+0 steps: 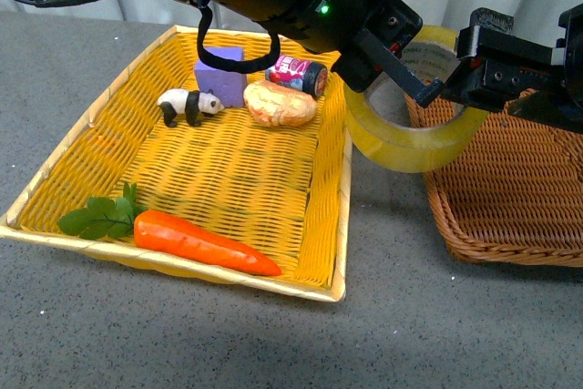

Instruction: Move tape to another basket

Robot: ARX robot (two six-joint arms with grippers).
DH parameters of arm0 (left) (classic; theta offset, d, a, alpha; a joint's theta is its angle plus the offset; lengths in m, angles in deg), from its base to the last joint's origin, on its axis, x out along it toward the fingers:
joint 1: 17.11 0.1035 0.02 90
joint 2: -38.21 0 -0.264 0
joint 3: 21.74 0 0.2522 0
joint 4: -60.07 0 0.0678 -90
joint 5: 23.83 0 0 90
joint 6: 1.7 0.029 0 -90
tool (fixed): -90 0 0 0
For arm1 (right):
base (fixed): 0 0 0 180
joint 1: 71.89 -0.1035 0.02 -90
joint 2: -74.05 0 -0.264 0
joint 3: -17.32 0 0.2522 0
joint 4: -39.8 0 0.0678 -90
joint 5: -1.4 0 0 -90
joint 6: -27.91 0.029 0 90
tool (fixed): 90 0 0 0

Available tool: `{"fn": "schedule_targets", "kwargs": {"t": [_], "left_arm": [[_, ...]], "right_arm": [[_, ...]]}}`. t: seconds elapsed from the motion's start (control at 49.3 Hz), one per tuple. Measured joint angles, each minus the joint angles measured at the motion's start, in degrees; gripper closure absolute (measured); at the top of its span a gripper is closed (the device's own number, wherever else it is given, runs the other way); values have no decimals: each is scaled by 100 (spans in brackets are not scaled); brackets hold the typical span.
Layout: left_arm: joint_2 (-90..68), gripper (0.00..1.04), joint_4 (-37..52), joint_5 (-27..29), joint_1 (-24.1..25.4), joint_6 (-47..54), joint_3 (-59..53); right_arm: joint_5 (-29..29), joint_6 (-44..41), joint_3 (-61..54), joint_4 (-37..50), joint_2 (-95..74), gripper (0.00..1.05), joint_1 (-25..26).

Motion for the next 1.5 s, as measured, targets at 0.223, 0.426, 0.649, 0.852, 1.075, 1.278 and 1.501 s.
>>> {"fn": "schedule_targets", "kwargs": {"t": [0.223, 0.426, 0.649, 0.852, 1.075, 1.278, 1.501], "left_arm": [[-2, 88, 0, -2, -17, 2, 0], [-2, 88, 11, 9, -81, -59, 20], [-2, 63, -219, 339, -94, -79, 179], [-2, 27, -76, 457, 61, -664, 195], [0, 7, -9, 442, 380, -1915, 203], [0, 7, 262, 881, 575, -2236, 179], [9, 7, 610, 1687, 820, -2754, -103]], "right_arm": [[42, 175, 59, -138, 0, 65, -35], [-122, 293, 68, -188, -24, 84, -66], [-160, 175, 66, -203, -111, 88, -17], [-83, 31, 92, -35, -219, 88, 170], [-984, -688, 42, 446, -481, 89, 595], [-1266, -1121, 0, 664, -636, 89, 953], [-1134, -1272, 0, 527, -918, 89, 1266]]}}
